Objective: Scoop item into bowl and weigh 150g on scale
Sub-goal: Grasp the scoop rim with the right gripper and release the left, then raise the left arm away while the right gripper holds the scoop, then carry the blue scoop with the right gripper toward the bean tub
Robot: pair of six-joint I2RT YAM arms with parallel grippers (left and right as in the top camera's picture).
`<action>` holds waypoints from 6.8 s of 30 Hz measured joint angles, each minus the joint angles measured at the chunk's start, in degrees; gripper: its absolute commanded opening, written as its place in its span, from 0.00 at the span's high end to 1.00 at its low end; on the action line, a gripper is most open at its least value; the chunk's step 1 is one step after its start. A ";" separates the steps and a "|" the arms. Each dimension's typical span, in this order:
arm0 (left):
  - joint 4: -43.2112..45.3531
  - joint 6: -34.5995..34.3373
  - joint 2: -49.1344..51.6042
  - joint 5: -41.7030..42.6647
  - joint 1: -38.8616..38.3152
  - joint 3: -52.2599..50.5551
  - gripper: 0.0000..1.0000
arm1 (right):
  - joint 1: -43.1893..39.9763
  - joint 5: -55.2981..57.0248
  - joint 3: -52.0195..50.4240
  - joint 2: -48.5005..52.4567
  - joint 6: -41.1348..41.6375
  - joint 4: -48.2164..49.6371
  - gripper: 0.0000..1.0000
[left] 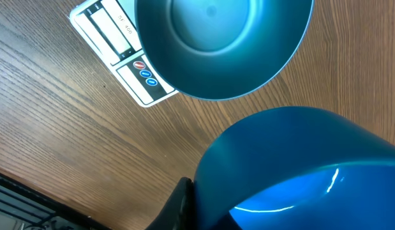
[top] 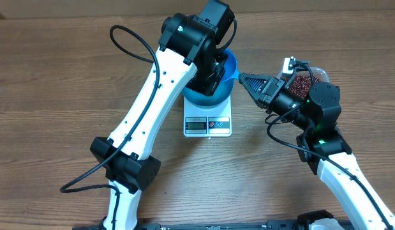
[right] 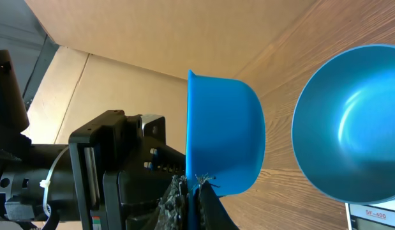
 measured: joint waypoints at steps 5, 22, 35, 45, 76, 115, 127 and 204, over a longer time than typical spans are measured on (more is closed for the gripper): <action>-0.31 0.00 0.00 0.00 0.00 0.00 0.94 | 0.00 0.02 0.00 0.00 -0.07 -0.09 0.61; -1.42 0.00 0.00 0.00 0.00 0.00 0.89 | 0.00 0.02 0.00 0.00 -0.72 -0.11 0.89; -1.40 -0.13 0.00 0.00 0.00 0.00 0.13 | 0.00 0.00 0.00 0.00 -0.87 -0.17 0.96; -1.40 1.75 0.00 0.04 0.28 0.00 0.00 | 0.00 0.00 0.00 0.00 -0.90 -1.18 0.96; -1.64 69.61 -16.48 -17.03 12.04 0.33 0.01 | 0.00 0.07 0.00 0.00 -2.84 -1.60 0.96; -1.64 70.62 -16.48 -17.25 12.04 0.33 0.01 | 0.00 3.82 0.00 1.25 -9.42 -4.59 0.96; -1.62 70.62 -16.48 -17.25 12.04 0.33 0.00 | 0.00 4.13 0.00 1.40 -15.69 -5.57 0.96; -1.64 70.62 -16.48 -17.25 12.04 0.33 0.00 | -0.02 2.99 0.02 1.40 -19.37 -7.02 0.96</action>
